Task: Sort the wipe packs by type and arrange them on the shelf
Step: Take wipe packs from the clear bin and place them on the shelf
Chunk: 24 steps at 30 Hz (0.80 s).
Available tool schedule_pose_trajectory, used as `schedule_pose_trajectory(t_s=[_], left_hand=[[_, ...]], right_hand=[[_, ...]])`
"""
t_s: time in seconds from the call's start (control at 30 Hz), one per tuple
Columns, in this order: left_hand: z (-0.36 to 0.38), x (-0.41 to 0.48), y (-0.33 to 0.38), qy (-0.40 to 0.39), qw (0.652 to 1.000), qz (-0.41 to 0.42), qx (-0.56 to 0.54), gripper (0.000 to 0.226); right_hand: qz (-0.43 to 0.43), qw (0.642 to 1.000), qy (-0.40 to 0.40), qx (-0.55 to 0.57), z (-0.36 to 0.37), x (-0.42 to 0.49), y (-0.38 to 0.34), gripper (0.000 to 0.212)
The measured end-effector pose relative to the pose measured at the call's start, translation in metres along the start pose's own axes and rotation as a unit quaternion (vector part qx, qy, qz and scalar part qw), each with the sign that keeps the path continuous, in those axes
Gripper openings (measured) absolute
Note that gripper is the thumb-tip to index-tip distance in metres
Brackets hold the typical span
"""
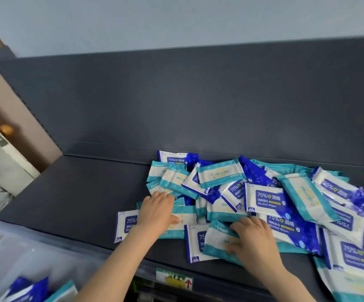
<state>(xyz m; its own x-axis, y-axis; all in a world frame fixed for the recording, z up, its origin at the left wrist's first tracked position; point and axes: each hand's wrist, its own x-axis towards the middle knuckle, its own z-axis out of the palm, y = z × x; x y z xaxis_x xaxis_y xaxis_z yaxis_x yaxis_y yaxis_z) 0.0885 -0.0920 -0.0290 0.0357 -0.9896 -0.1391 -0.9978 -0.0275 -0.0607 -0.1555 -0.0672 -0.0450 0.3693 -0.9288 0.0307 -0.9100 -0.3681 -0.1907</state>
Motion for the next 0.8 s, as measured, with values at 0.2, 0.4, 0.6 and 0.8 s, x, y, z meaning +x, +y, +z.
schedule_pose_trajectory(t_s=[0.2, 0.4, 0.6, 0.8], left_hand=[[-0.003, -0.018, -0.002, 0.093, 0.994, -0.045, -0.028, 0.044], [-0.010, -0.037, -0.015, 0.142, 0.981, -0.107, -0.075, 0.043], [-0.010, -0.048, -0.025, 0.131, 0.976, -0.144, -0.100, 0.035], [-0.006, -0.055, -0.043, 0.118, 0.963, -0.192, -0.148, 0.032]], right_hand=[[-0.116, 0.991, -0.063, 0.015, 0.000, 0.019, -0.031, 0.049], [-0.134, 0.988, -0.070, -0.038, 0.005, 0.025, -0.037, 0.057], [-0.093, 0.991, -0.088, -0.026, 0.004, 0.027, -0.042, 0.037], [-0.041, 0.997, -0.056, 0.043, -0.016, 0.036, -0.060, 0.037]])
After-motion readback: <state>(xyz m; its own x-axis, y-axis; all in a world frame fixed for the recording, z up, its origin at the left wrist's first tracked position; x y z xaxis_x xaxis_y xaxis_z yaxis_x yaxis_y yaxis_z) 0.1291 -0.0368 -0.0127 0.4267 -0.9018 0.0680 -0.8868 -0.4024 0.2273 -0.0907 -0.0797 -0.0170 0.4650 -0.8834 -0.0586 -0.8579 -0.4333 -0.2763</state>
